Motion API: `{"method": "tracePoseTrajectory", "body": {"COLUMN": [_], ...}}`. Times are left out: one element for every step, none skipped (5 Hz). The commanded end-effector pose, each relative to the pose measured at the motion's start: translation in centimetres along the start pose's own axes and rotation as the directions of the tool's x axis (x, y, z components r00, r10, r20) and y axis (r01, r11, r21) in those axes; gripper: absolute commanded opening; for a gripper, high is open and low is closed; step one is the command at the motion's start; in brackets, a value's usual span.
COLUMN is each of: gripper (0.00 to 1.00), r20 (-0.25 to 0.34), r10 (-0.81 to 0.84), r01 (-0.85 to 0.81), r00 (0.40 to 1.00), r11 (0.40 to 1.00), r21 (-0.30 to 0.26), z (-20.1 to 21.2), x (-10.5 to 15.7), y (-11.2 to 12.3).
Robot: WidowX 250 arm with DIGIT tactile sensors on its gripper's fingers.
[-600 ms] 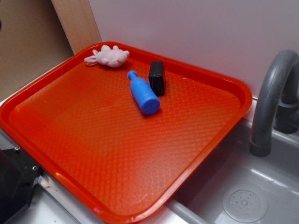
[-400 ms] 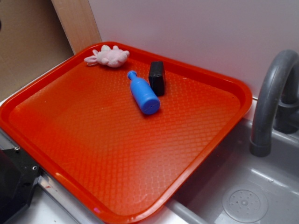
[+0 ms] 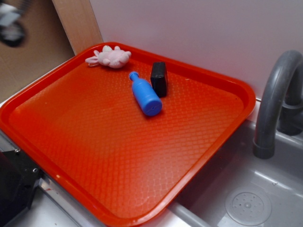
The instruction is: Grab the black box.
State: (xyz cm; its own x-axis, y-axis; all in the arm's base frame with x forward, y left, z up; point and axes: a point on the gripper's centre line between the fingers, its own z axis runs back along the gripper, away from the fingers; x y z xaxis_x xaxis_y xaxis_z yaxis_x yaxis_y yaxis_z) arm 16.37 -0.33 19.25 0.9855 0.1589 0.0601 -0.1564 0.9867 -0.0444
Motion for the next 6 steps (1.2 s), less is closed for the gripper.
{"method": "tracePoseTrajectory", "body": {"gripper": [1.00,1.00,1.00,1.00,1.00,0.56], "r20": [0.032,0.069,0.122,0.150,0.137,0.117], "r10": [0.200,0.296,0.346,0.332,0.329,0.317], "r01": [-0.197,-0.288,-0.335,-0.333,-0.334,-0.322], "r00": [0.979,0.953,0.930,0.931,0.934,0.941], "r11": [0.977,0.951,0.937,0.943,0.943,0.946], "r21": [-0.080,-0.111,-0.099,-0.016,0.012,0.032], "z": [-6.2,-7.4,-8.1,-10.3,-13.0,-15.2], "x": [8.3,11.9,14.4,15.7,16.8,17.4], "y": [-3.3,-4.4,-5.2,-5.6,-5.4,-5.1]}}
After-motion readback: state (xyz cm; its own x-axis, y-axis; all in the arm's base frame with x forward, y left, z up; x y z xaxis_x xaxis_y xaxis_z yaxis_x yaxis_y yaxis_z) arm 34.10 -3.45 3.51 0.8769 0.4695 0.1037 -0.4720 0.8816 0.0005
